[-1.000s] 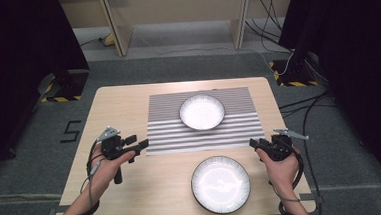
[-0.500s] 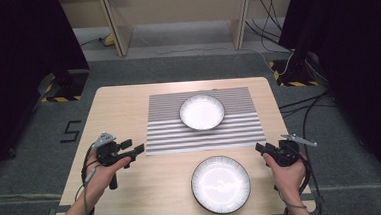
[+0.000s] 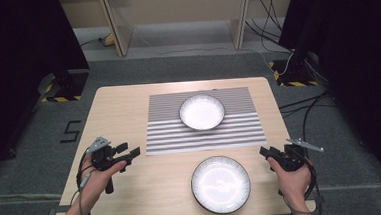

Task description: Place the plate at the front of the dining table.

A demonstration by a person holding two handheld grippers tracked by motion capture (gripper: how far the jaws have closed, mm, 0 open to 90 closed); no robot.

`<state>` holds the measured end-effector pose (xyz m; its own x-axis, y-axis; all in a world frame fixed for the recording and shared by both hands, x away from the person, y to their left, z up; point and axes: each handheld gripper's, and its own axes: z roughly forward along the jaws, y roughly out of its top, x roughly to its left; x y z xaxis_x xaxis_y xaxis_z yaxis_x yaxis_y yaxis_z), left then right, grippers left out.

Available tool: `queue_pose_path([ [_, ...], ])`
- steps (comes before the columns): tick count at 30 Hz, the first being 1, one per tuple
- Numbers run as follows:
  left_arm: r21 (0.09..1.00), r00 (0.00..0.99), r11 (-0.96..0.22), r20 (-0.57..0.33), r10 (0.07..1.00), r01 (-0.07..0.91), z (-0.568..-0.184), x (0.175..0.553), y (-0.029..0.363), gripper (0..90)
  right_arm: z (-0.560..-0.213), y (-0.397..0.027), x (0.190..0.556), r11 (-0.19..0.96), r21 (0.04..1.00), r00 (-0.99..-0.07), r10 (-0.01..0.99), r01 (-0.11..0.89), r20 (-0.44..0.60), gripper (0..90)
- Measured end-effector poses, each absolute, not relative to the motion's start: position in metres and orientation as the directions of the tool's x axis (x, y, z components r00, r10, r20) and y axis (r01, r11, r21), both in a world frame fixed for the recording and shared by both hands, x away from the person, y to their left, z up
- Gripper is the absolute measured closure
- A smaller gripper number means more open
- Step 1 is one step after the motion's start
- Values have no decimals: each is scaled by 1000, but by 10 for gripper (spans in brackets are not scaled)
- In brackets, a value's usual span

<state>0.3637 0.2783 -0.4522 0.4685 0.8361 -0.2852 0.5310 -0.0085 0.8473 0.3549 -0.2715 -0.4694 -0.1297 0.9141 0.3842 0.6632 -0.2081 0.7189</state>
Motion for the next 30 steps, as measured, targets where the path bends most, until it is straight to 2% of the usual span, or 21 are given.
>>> queue_pose_path([
  [30, 823, 387, 54, -323, 864, 566, -475, 342, 314, 365, -481, -287, 332, -234, 706, -93, 916, 668, 391, 539],
])
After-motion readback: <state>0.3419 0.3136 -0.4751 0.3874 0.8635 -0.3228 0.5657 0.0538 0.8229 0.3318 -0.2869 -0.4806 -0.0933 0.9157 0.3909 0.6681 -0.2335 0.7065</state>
